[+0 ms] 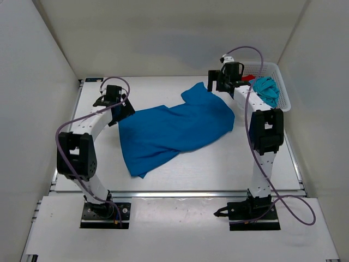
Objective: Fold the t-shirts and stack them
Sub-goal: Flatten out the tshirt
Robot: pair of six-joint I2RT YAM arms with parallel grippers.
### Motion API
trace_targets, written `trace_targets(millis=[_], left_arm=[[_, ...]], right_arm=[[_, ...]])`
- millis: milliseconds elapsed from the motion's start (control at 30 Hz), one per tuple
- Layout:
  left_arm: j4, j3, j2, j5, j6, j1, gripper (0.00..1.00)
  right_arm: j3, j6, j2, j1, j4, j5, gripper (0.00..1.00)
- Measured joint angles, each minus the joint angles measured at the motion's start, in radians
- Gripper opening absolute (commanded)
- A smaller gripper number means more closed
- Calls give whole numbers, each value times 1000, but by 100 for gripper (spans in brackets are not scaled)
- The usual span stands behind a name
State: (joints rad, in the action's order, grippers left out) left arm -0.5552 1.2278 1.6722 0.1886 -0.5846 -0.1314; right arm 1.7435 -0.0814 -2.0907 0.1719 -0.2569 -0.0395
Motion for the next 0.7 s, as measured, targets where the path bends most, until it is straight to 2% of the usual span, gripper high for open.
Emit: trace_targets(millis=[100,300,500,700], left_arm=[[56,79,85,15,-5,12,99],[90,111,205,7,-41,64,98],[92,185,331,-3,-65,96,98],[98,200,367,-28,-75,85,87]], right_arm=[[167,-2,-112,-13,61,7,99],[455,-35,-309,2,73,-47,99],[512,-72,-420,14,62,-62,100],[543,-103,-496,23,32,-69,100]])
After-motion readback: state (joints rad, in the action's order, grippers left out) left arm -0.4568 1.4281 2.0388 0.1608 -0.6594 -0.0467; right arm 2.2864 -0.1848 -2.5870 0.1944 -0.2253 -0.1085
